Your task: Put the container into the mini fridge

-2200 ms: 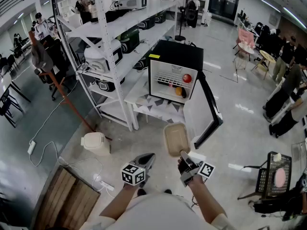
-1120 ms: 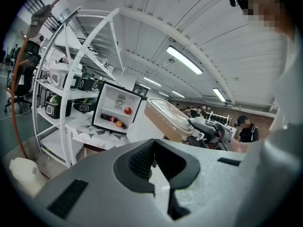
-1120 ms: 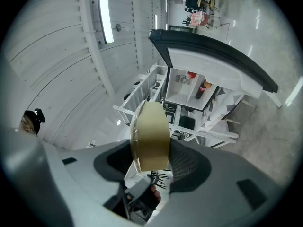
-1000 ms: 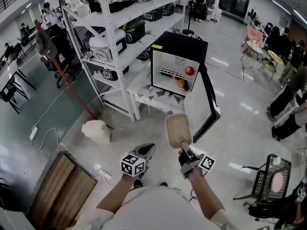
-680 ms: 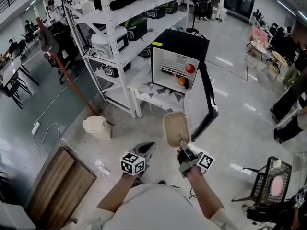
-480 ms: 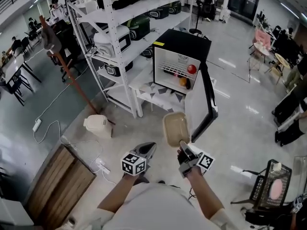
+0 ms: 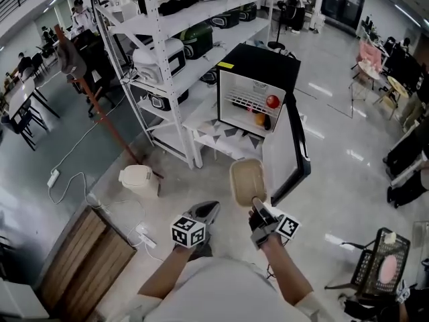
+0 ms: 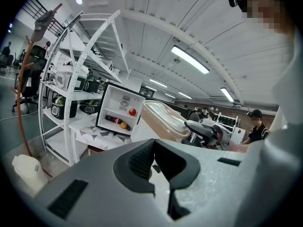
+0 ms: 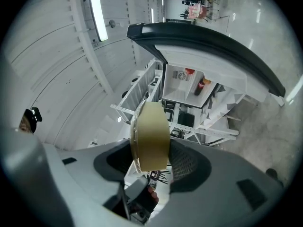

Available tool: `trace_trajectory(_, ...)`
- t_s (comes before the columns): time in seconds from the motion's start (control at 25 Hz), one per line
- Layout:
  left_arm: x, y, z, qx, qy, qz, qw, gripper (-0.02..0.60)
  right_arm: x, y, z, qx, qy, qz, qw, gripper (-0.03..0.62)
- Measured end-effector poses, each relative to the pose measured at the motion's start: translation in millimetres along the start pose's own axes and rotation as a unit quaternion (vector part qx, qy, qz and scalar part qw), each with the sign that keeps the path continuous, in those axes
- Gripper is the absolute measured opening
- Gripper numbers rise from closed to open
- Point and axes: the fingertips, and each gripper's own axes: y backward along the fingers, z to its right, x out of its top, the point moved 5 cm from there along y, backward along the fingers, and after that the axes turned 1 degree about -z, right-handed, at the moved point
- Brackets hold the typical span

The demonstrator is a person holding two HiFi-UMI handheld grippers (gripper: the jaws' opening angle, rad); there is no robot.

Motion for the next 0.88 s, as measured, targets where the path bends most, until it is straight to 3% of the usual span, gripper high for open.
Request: trace_trajectory(0.88, 75, -73, -144, -0.075, 0.002, -0.016, 0.9971, 0.005, 34, -134, 33, -0.052, 0.013, 0.045, 0.998, 0.23)
